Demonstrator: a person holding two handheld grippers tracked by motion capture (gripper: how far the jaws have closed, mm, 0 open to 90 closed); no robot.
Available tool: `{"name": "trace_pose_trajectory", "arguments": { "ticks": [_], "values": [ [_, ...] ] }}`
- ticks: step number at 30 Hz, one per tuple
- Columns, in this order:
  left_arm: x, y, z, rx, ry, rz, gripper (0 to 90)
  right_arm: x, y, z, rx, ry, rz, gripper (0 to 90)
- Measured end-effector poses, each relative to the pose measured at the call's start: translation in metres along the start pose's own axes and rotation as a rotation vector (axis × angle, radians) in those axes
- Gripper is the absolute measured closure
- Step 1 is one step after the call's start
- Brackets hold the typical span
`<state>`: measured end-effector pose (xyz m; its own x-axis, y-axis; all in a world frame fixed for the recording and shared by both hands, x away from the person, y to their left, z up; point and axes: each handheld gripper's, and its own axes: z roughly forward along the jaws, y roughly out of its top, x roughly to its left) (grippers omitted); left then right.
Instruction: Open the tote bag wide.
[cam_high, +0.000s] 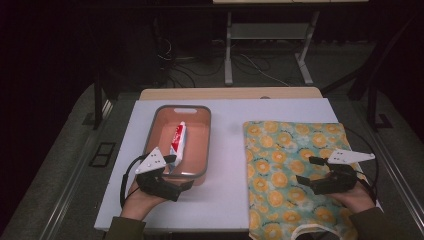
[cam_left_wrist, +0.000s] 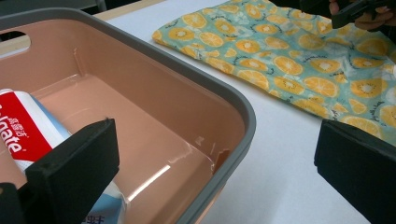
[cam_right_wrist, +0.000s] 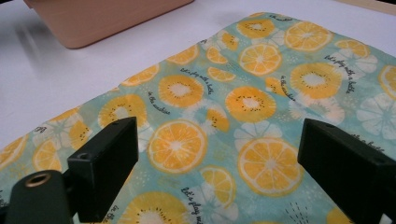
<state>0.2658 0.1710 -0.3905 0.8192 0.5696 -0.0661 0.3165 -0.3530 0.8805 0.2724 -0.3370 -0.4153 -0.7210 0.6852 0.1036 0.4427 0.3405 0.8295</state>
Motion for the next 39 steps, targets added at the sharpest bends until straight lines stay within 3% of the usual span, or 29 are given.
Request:
{"name": "trace_pose_trajectory", "arguments": {
  "ticks": [7, 15, 26, 39],
  "values": [
    [0.000, 0.000, 0.000, 0.004, 0.003, -0.002, 0.0, 0.004, 0.001, 0.001, 0.004, 0.019, -0.010, 12.2],
    [0.000, 0.000, 0.000, 0.000, 0.002, -0.005, 0.0, 0.019, 0.005, 0.009, 0.040, 0.070, -0.041, 14.2],
    [0.000, 0.000, 0.000, -0.002, 0.005, -0.010, 0.0, 0.046, 0.010, 0.031, 0.086, 0.149, -0.088, 19.6],
    [0.000, 0.001, 0.001, -0.002, 0.010, -0.010, 0.0, 0.090, 0.011, 0.064, 0.167, 0.272, -0.195, 27.4]
  ]
}}
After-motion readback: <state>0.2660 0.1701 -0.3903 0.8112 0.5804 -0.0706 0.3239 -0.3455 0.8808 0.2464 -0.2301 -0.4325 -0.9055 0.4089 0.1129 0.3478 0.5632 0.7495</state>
